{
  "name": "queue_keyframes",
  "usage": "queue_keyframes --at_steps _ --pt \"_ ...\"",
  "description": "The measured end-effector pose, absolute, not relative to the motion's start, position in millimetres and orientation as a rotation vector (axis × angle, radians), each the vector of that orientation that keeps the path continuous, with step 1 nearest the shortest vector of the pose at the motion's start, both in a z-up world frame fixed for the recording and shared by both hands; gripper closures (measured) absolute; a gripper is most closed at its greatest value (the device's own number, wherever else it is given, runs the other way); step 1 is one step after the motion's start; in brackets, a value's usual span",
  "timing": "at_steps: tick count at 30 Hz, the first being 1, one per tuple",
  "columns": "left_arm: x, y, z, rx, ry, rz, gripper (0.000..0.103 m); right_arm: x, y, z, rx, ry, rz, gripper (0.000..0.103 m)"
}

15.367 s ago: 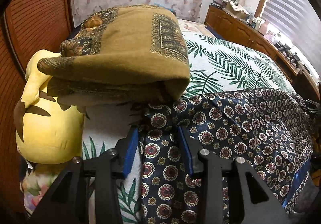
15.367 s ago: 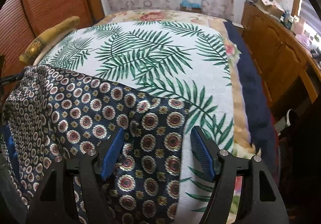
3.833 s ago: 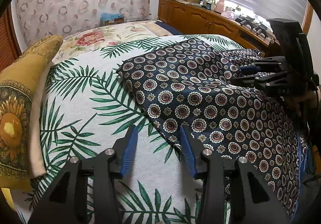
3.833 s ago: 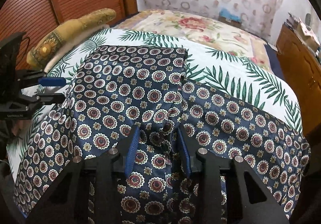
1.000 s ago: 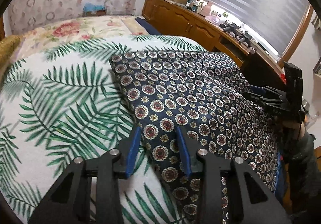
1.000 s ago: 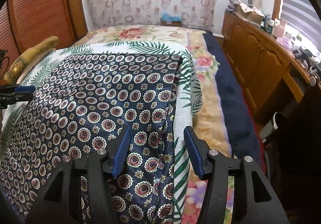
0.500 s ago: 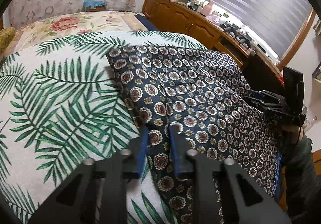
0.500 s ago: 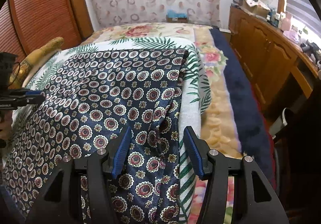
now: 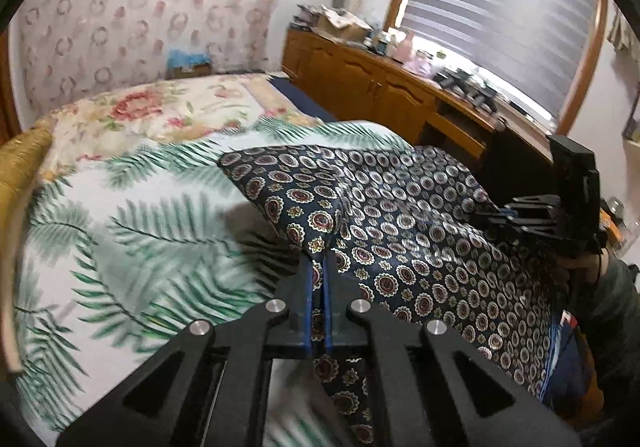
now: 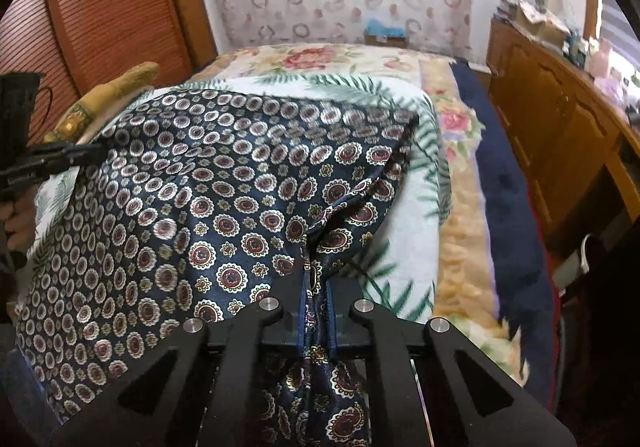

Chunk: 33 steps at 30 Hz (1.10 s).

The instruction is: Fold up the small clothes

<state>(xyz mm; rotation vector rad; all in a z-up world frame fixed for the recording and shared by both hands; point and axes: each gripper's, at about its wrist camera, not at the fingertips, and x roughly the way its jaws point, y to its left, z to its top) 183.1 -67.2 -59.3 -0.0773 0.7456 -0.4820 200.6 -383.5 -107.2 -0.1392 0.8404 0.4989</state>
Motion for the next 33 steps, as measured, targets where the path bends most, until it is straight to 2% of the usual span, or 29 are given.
queue_keyframes --at_steps 15,26,32,33 --pt "231 57 -75 -0.058 0.785 -0.189 0.101 266 -257 -95 -0.207 0.783 0.706 0.099" --pt "227 40 -105 -0.011 0.864 -0.118 0.101 298 -238 -109 -0.237 0.817 0.787 0.097" --pt "224 43 -99 0.015 0.866 -0.191 0.093 309 -240 -122 -0.188 0.880 0.735 0.092" --pt "223 46 -95 0.013 0.868 -0.198 0.089 308 -238 -121 -0.193 0.878 0.729 0.088"
